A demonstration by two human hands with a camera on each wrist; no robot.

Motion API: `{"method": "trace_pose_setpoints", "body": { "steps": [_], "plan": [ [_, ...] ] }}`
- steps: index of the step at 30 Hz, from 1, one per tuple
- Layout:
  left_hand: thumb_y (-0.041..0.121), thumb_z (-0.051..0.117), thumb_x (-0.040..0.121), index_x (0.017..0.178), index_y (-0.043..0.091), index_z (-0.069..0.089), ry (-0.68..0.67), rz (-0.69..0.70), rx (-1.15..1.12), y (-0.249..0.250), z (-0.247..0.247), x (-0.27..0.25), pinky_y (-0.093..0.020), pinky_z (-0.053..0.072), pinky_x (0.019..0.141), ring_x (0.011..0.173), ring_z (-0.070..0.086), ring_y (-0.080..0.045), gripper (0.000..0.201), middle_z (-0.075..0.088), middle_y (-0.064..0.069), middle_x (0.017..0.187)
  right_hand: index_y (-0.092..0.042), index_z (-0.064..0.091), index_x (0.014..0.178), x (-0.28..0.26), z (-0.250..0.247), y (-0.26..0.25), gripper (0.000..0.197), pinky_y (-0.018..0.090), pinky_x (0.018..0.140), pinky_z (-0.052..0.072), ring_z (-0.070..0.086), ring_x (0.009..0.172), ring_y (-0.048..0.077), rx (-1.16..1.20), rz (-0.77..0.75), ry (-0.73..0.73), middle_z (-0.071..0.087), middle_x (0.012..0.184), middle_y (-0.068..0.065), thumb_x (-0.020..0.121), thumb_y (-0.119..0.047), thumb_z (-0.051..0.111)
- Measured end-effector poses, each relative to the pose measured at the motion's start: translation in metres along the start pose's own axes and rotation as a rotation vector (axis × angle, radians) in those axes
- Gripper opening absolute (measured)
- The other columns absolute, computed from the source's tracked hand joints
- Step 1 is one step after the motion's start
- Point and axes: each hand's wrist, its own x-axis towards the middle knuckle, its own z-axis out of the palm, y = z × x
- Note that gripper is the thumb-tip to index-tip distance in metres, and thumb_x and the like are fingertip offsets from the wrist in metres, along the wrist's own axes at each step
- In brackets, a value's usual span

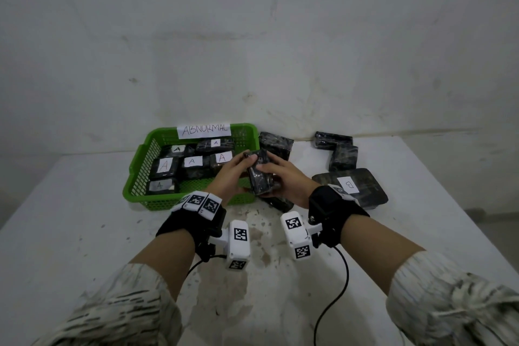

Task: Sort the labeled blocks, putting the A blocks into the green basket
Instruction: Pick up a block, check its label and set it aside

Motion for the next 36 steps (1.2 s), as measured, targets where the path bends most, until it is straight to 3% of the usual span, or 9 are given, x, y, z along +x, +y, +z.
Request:
{"method": "trace_pose_setpoints", "body": {
  "steps": [9,12,15,19,22,25,28,30,36],
  "plan": [
    [0.024,0.050,0.095,0.120,0.018,0.055,-0.007,0.027,0.067,0.001,0.001,-0.001,-0.041,0.053,0.079,0.101,0.059,-0.017,0.027,0.063,0.000,0.107,-0.026,0.046,0.141,-0.001,0.000,0.001,0.054,0.051,0.097,0.050,0.059,0.117,0.033,-0.039,-0.022,0.012,0.058,0.132,0.010,0.091,-0.010,0.061],
    [0.022,0.052,0.094,0.127,0.019,0.053,-0.030,0.031,0.109,-0.002,0.001,-0.001,-0.041,0.052,0.082,0.107,0.058,-0.020,0.033,0.062,-0.003,0.115,-0.022,0.050,0.137,-0.003,0.000,-0.001,0.047,0.053,0.094,0.051,0.059,0.115,0.035,-0.051,-0.034,0.039,0.060,0.127,0.011,0.092,-0.011,0.058],
    [0.017,0.048,0.095,0.130,0.014,0.050,-0.036,0.008,0.110,-0.003,0.002,-0.002,-0.037,0.052,0.075,0.111,0.056,-0.025,0.035,0.060,-0.008,0.117,-0.021,0.052,0.134,-0.003,-0.001,0.000,0.043,0.051,0.093,0.051,0.059,0.112,0.033,-0.037,-0.012,0.006,0.061,0.121,0.008,0.093,-0.011,0.057],
    [0.022,0.049,0.095,0.128,0.016,0.051,-0.025,-0.037,0.069,-0.002,0.000,-0.001,-0.041,0.052,0.079,0.118,0.053,-0.032,0.033,0.056,-0.012,0.128,-0.022,0.050,0.136,-0.002,-0.003,0.002,0.047,0.050,0.097,0.049,0.055,0.121,0.033,-0.017,0.023,-0.064,0.056,0.134,0.011,0.091,-0.009,0.059],
    [0.026,0.052,0.094,0.134,0.023,0.045,-0.020,-0.060,0.090,-0.004,-0.004,0.001,-0.054,0.049,0.089,0.116,0.054,-0.032,0.040,0.055,-0.008,0.130,-0.021,0.053,0.133,-0.003,0.000,-0.001,0.041,0.045,0.090,0.054,0.055,0.121,0.030,-0.032,0.028,-0.032,0.056,0.135,0.011,0.092,-0.017,0.059],
    [0.029,0.052,0.094,0.140,0.030,0.035,0.023,-0.044,0.131,-0.002,-0.006,0.003,-0.053,0.052,0.085,0.117,0.054,-0.031,0.050,0.053,-0.007,0.131,-0.025,0.049,0.137,-0.007,0.004,-0.003,0.045,0.036,0.077,0.056,0.055,0.122,0.027,-0.074,0.041,-0.024,0.054,0.138,0.008,0.094,-0.034,0.057],
    [0.033,0.053,0.093,0.138,0.031,0.035,0.053,-0.093,0.088,0.001,-0.008,0.004,-0.053,0.054,0.077,0.117,0.053,-0.035,0.049,0.049,-0.008,0.133,-0.035,0.027,0.148,-0.011,0.005,-0.004,0.062,0.043,0.096,0.048,0.047,0.130,0.025,-0.139,0.072,-0.039,0.044,0.145,-0.001,0.093,-0.046,0.052],
    [0.038,0.054,0.092,0.135,0.029,0.038,0.061,-0.133,0.072,0.000,-0.010,0.006,-0.057,0.052,0.080,0.117,0.051,-0.036,0.047,0.047,-0.008,0.136,-0.037,0.016,0.151,-0.012,0.003,-0.004,0.069,0.046,0.108,0.039,0.040,0.136,0.024,-0.140,0.055,-0.030,0.035,0.150,-0.003,0.094,-0.039,0.055],
    [0.062,0.050,0.084,0.135,0.032,0.042,-0.030,-0.177,0.095,0.000,-0.013,0.005,-0.056,0.053,0.082,0.121,0.049,-0.035,0.060,0.043,-0.006,0.142,-0.028,0.034,0.147,-0.006,0.004,-0.004,0.060,0.040,0.108,0.041,0.050,0.126,0.020,-0.081,-0.050,0.049,0.049,0.141,-0.001,0.093,-0.024,0.060]
  ]
}}
